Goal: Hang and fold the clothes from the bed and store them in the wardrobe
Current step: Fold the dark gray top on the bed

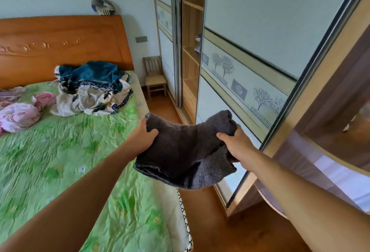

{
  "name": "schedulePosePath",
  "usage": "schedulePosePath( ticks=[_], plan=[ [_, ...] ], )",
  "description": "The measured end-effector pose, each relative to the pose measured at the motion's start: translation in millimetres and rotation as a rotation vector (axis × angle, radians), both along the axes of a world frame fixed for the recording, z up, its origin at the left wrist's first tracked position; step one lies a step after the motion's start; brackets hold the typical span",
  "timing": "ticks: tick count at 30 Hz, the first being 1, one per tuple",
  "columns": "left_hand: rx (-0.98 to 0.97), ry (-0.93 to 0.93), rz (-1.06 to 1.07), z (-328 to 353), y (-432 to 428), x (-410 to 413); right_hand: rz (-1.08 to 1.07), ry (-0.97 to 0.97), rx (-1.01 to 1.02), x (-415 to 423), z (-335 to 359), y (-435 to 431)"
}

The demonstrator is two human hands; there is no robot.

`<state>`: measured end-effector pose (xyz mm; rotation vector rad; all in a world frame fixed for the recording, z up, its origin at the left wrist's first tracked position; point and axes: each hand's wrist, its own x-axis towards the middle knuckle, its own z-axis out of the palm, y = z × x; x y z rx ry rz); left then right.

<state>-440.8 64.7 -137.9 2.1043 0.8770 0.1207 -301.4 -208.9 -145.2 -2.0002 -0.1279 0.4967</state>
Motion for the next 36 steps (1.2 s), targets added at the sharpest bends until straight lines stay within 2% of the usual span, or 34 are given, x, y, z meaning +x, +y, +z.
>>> schedulePosePath(
  ticks=[10, 18, 22, 27, 31, 36],
  plan=[
    [0.000, -0.075, 0.228, 1.8, 1.2, 51.8, 0.155, -0.024, 0.011, 87.1, 12.3, 46.4],
    [0.026, -0.108, 0.292, 10.2, 51.5, 114.9, 0.184, -0.010, 0.049, 155.2, 23.7, 105.3],
    [0.022, -0.112, 0.295, 1.3, 101.4, 178.0, 0.181, -0.034, 0.057, 210.5, 20.4, 160.8],
    [0.019, -0.148, 0.297, -4.4, 204.0, 276.4, 0.153, -0.025, 0.094, 300.3, 16.0, 269.1],
    [-0.014, -0.143, 0.313, 12.6, 285.3, 337.0, 0.139, 0.009, 0.104, 363.2, 27.3, 345.1],
    [-0.018, -0.144, 0.253, 40.7, 350.2, 402.4, 0.101, 0.010, 0.116, 422.2, 48.1, 396.4]
  ],
)
